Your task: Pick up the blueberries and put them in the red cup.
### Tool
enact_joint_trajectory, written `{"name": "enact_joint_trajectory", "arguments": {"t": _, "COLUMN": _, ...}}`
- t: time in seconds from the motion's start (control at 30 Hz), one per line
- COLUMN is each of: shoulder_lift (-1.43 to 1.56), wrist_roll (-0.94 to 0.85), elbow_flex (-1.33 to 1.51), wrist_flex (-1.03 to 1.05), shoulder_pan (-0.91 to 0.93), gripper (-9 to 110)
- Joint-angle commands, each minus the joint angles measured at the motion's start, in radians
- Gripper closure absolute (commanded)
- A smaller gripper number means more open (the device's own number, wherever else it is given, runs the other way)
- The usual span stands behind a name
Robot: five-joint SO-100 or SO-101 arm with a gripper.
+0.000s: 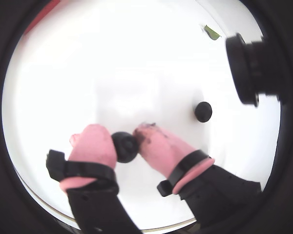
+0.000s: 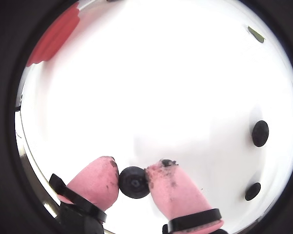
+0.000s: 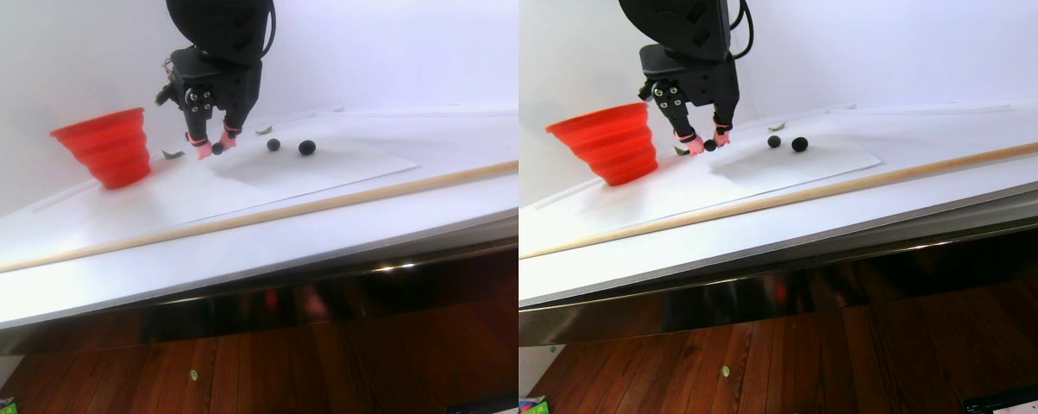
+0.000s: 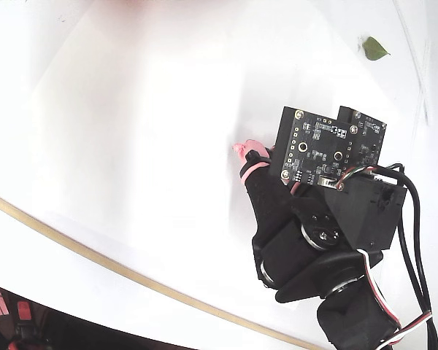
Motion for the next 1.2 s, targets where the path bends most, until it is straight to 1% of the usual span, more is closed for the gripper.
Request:
{"name": "enact_joint_trajectory", "arguments": {"t": 0.0, "shoulder_lift": 0.121, "wrist_roll": 0.006, "elbow_flex": -0.061, "wrist_flex": 0.002, "shoulder_pan": -0.054, "gripper": 91}}
{"name": "enact_joint_trajectory", "arguments": {"t": 0.67, "shoulder_lift": 0.268, "wrist_roll": 0.081, "elbow_flex": -0.060, "wrist_flex": 0.003, "shoulder_pan": -0.172, "gripper": 91}}
{"name": "enact_joint_trajectory", "arguments": {"t": 1.17, "shoulder_lift": 0.287, "wrist_roll": 0.129, "elbow_flex": -0.112, "wrist_flex": -0.008, "shoulder_pan": -0.275, "gripper": 91}}
